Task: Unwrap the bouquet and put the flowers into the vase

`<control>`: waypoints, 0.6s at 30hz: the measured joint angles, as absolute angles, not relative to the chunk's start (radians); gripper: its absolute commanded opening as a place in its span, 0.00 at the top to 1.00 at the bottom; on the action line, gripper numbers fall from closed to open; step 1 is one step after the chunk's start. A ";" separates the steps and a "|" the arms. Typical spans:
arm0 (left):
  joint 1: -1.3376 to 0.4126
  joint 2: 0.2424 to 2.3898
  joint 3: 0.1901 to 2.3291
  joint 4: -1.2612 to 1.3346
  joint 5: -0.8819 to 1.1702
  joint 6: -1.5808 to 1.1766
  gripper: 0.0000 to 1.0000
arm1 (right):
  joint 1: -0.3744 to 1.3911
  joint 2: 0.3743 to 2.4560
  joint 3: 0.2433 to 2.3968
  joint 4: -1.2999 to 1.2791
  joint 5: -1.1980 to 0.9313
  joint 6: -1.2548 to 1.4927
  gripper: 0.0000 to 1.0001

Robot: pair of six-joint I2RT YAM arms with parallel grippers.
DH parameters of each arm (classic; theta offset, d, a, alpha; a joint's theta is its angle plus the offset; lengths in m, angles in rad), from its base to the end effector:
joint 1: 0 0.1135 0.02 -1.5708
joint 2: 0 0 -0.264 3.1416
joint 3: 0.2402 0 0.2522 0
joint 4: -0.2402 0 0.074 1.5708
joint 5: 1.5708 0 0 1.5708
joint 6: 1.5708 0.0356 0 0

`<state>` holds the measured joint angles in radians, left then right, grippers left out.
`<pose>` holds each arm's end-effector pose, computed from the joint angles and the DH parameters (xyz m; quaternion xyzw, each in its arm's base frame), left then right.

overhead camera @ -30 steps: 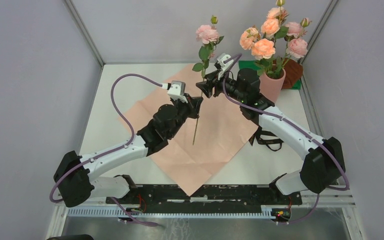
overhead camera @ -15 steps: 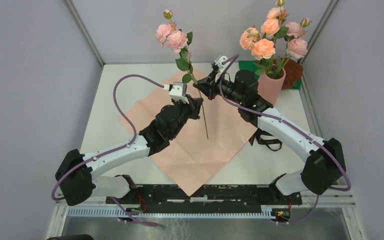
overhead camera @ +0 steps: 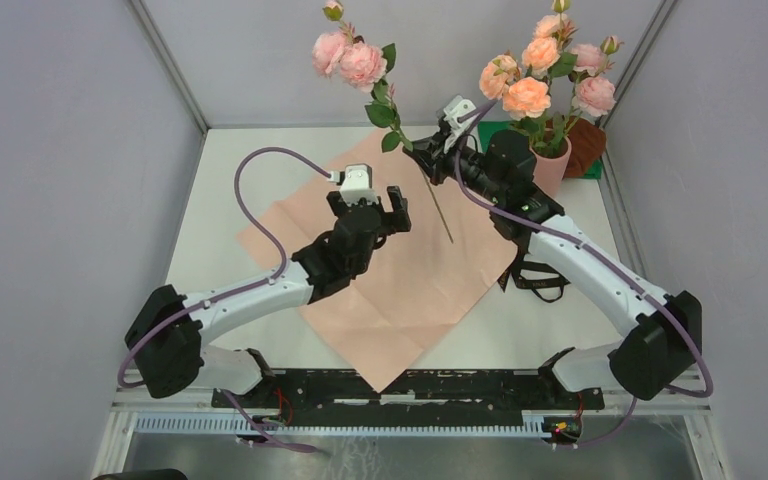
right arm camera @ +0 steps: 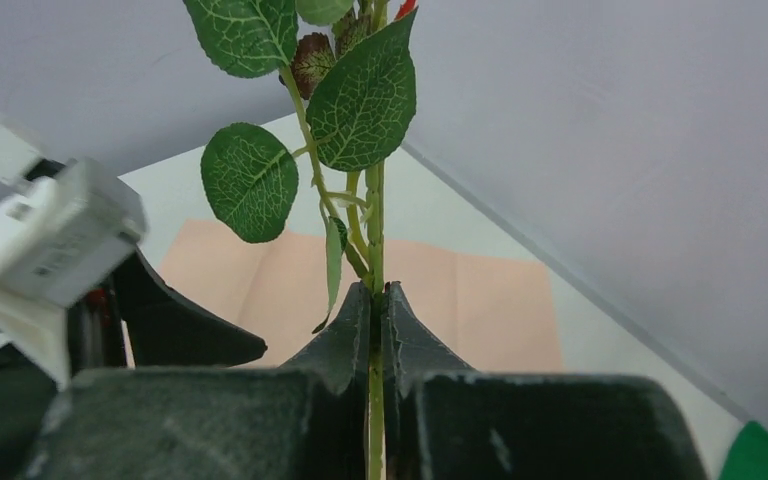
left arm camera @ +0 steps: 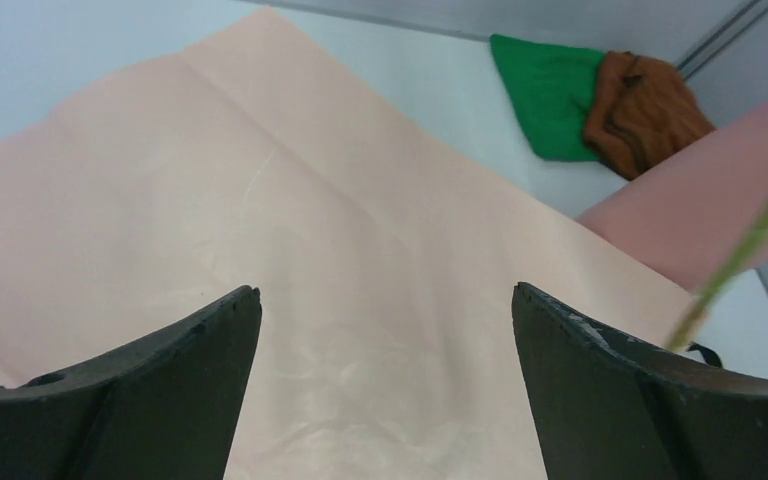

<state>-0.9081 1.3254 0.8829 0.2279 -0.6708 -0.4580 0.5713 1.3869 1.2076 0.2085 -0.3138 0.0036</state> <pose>0.2035 -0.2248 0.2972 -0.0372 0.7629 -0.1751 0.6212 0.2727 0.1884 0.3915 -0.3003 0.6292 0.3053 0.6486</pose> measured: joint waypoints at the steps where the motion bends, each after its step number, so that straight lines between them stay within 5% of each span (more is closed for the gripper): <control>1: -0.905 1.344 0.899 0.201 -0.686 -0.474 0.00 | 0.571 1.378 1.216 0.203 -0.309 -0.009 1.00; 18: -0.751 1.464 0.868 0.168 -0.525 -0.621 0.01 | 0.572 0.958 1.279 0.187 -0.030 -0.302 1.00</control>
<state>-0.7513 1.4635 0.8684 0.1677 -0.5251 -0.6209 0.5720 0.9577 1.2789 0.1867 -0.0299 -0.3019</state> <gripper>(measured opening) 0.995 0.023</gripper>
